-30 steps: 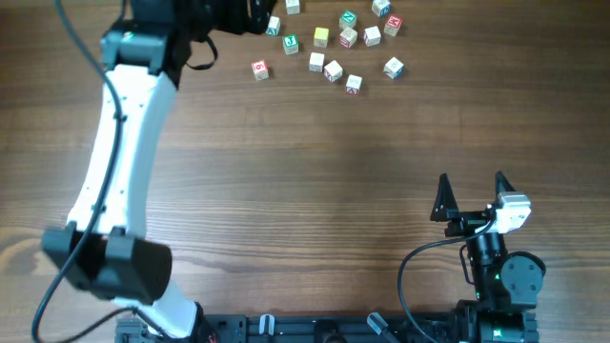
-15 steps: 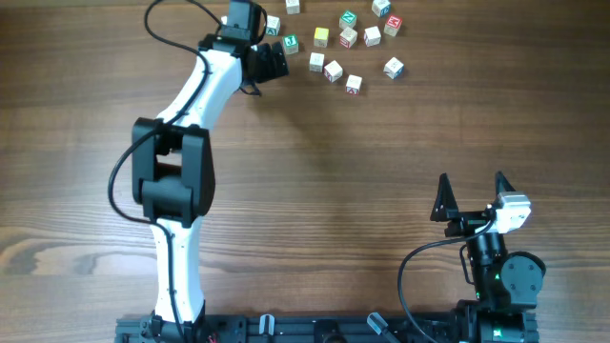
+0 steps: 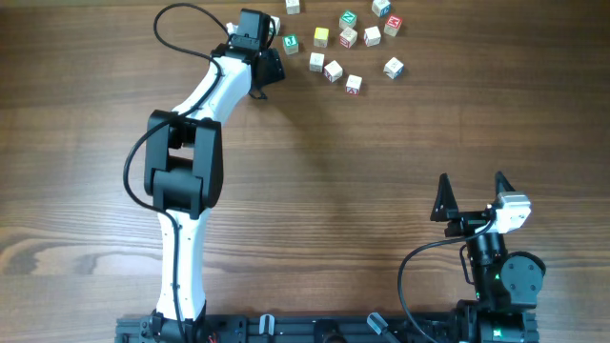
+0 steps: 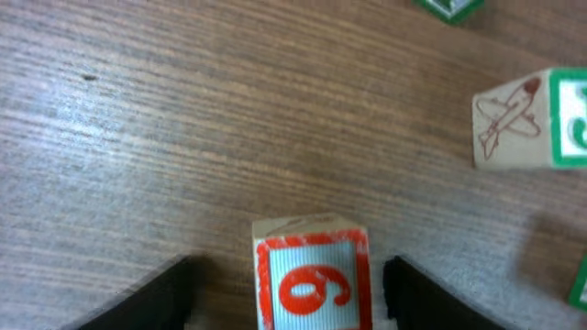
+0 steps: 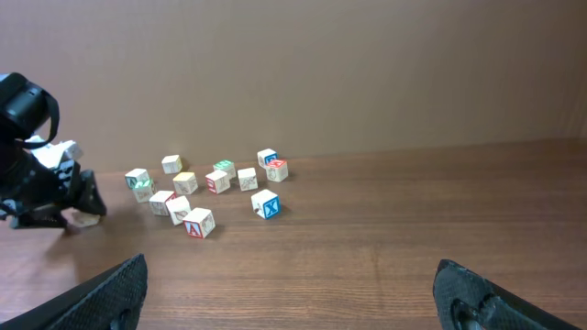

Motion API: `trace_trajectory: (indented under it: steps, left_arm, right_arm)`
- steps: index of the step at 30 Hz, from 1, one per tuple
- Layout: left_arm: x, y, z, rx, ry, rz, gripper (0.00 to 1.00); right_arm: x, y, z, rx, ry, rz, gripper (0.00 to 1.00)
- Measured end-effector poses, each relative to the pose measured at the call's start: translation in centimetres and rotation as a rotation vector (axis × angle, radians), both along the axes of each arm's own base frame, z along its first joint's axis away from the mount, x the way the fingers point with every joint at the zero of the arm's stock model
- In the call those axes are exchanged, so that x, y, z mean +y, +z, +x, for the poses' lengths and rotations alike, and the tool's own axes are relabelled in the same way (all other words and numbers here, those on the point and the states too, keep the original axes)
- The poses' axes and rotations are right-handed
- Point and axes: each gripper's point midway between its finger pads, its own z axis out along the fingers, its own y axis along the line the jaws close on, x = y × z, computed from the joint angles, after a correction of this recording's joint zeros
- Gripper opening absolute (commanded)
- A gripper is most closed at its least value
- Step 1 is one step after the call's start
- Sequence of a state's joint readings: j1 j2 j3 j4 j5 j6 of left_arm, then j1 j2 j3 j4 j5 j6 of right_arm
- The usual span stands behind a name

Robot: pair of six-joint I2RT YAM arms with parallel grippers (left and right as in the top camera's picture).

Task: Form a tower
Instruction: 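Grasp the red-numbered 6 block with the left gripper and lift, then set the 6 block down right of center, open, retract left arm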

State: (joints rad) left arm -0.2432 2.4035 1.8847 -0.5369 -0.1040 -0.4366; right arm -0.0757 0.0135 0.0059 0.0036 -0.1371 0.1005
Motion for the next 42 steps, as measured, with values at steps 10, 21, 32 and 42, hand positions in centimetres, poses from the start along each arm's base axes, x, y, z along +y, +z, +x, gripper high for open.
trace_trajectory:
  steps: [10, 21, 32, 42]
  left_arm:
    - [0.2, 5.4, -1.6, -0.007, -0.021, 0.005, 0.09]
    - [-15.2, 15.0, -17.7, 0.118, -0.416, -0.042, 0.08]
    - [-27.8, 2.2, -20.8, 0.135, -0.433, -0.108, 0.12]
    - [-27.5, 0.6, -20.7, 0.163, -0.349, -0.117, 0.79]
  right_arm:
    - [0.0, 0.0, 0.0, -0.001, 0.000, 0.000, 1.00]
    - [0.0, 0.0, 0.0, 0.000, 0.000, 0.000, 1.00]
    - [0.0, 0.0, 0.0, 0.000, 0.000, 0.000, 1.00]
    - [0.0, 0.0, 0.0, 0.000, 0.000, 0.000, 1.00]
